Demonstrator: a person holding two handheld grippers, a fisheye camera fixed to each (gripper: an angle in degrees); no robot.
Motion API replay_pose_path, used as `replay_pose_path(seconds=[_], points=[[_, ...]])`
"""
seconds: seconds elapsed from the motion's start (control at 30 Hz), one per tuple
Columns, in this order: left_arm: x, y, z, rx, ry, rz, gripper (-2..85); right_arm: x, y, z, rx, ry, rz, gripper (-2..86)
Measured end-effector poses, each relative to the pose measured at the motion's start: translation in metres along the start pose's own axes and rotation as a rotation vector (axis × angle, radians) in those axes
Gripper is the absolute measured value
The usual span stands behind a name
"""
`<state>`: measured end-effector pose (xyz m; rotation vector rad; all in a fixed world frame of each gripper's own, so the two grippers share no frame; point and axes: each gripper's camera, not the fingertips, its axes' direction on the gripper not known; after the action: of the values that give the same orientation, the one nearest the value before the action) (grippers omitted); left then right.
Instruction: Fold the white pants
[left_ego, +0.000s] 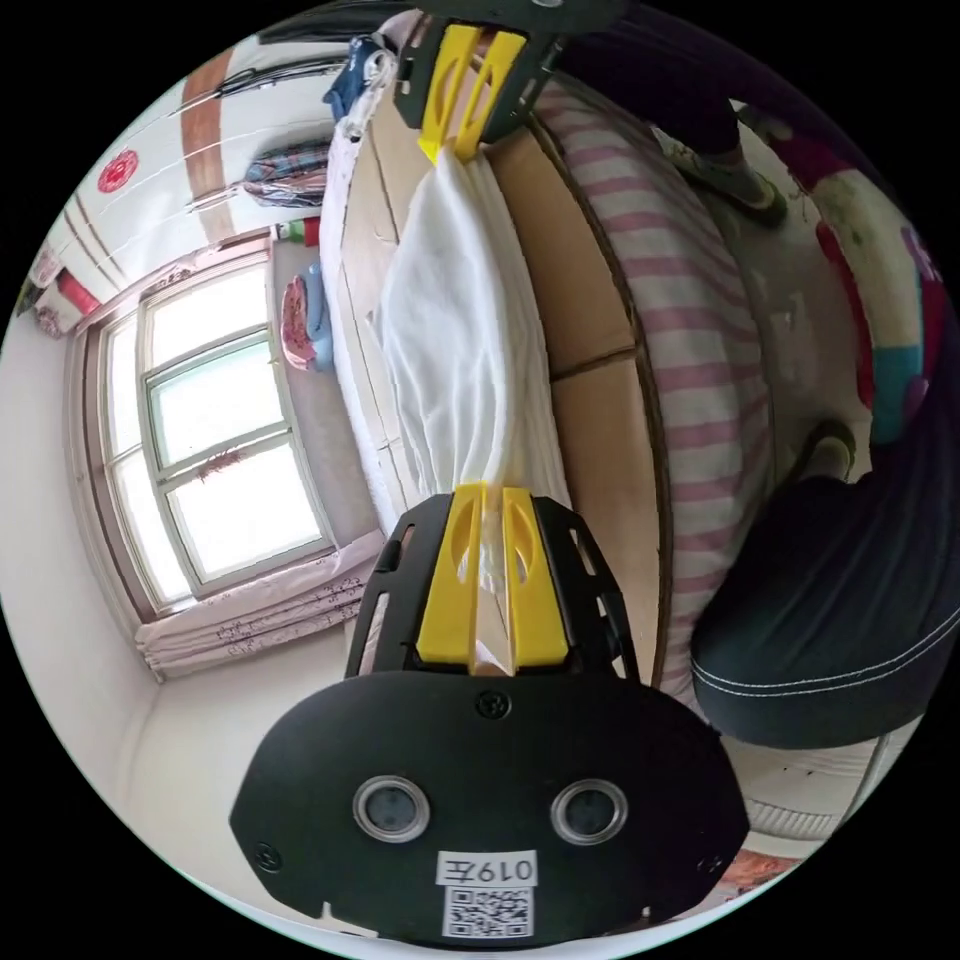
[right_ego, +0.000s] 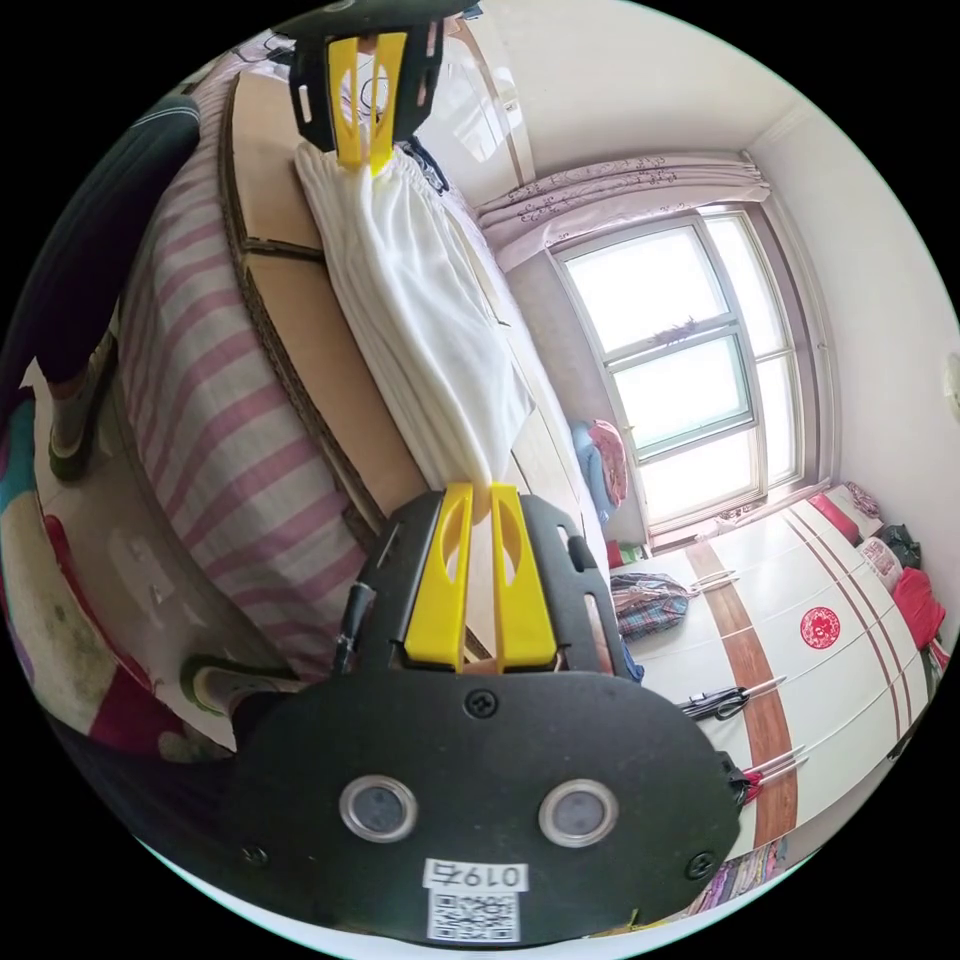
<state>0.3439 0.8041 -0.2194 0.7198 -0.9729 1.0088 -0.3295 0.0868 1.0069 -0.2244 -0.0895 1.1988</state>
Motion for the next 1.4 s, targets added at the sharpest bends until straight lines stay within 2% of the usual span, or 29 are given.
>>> replay_pose_path(seconds=[0.37, 0.7, 1.03, 1.13, 1.27, 1.33, 1.4], points=[[0.0, 0.013, 0.017, -0.028, -0.013, 0.033, 0.9, -0.044, -0.045, -0.102, -0.003, 0.007, -0.038, 3.2], [-0.026, 0.05, 0.049, -0.002, 0.075, -0.159, 1.2, -0.071, -0.094, -0.217, 0.014, 0.021, -0.061, 4.3], [-0.043, 0.113, 0.062, 0.034, 0.1, -0.329, 1.2, -0.065, -0.158, -0.369, 0.028, 0.034, -0.043, 4.6], [-0.058, 0.145, 0.068, 0.09, 0.138, -0.464, 1.2, -0.042, -0.18, -0.425, 0.074, 0.042, 0.047, 1.1], [-0.091, 0.179, 0.1, 0.087, 0.131, -0.704, 1.1, 0.019, -0.229, -0.495, 0.155, -0.062, 0.231, -0.7], [-0.107, 0.192, 0.119, 0.087, 0.121, -0.826, 1.0, 0.048, -0.258, -0.517, 0.194, -0.128, 0.28, -0.8], [-0.128, 0.209, 0.147, 0.122, 0.187, -0.97, 0.9, 0.069, -0.294, -0.533, 0.219, -0.146, 0.271, -0.9]])
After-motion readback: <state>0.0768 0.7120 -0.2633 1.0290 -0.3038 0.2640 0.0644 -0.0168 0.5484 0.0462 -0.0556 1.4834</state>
